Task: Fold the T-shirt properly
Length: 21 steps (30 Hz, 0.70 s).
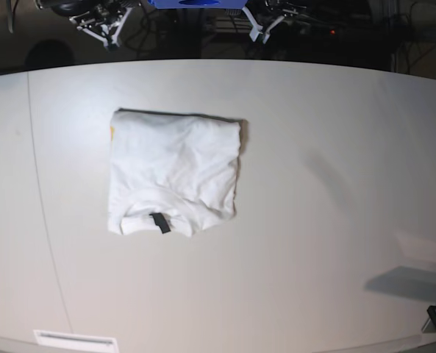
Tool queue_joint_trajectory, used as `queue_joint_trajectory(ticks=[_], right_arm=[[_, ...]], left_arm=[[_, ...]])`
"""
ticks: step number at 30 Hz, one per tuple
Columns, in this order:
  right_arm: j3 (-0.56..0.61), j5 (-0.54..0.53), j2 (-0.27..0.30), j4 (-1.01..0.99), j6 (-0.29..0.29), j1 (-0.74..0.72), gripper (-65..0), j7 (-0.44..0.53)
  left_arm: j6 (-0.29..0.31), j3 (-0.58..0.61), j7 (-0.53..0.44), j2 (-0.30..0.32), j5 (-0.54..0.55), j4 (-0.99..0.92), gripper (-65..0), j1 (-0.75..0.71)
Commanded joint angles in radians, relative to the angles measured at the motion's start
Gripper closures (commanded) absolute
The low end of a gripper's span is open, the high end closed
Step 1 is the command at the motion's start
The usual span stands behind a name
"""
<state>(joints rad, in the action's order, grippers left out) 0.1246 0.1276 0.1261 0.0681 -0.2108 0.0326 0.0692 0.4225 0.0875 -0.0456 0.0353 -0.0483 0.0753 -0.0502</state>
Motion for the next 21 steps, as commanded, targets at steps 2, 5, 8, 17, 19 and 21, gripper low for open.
queue_joint_trajectory(ticks=[2, 5, 8, 17, 19, 21], right_arm=[[0.008, -0.001, 0.004, 0.000, 0.020, -0.003, -0.3, 0.007], [0.002, -0.003, 0.004, -0.003, 0.029, 0.005, -0.3, 0.034], [0.002, -0.003, 0.004, -0.004, 0.029, 0.014, -0.3, 0.083], [0.000, -0.004, 0.010, -0.006, 0.029, 0.016, -0.3, 0.090], [0.000, -0.004, 0.008, -0.006, 0.029, 0.014, -0.3, 0.090], [0.000, -0.004, 0.007, -0.006, 0.029, 0.013, -0.3, 0.088]], left_arm=[[0.008, 0.001, -0.009, -0.004, 0.049, 0.019, -5.5, 0.000], [0.008, 0.014, -0.003, -0.005, 0.081, 0.056, -5.5, -0.003], [0.008, 0.014, -0.001, -0.005, 0.081, 0.056, -5.5, -0.001], [0.008, 0.004, -0.001, -0.005, 0.087, 0.056, -5.7, -0.001], [0.008, 0.004, -0.001, -0.005, 0.087, 0.056, -5.7, 0.000], [0.008, 0.002, -0.006, -0.007, 0.087, 0.057, -5.7, 0.000]])
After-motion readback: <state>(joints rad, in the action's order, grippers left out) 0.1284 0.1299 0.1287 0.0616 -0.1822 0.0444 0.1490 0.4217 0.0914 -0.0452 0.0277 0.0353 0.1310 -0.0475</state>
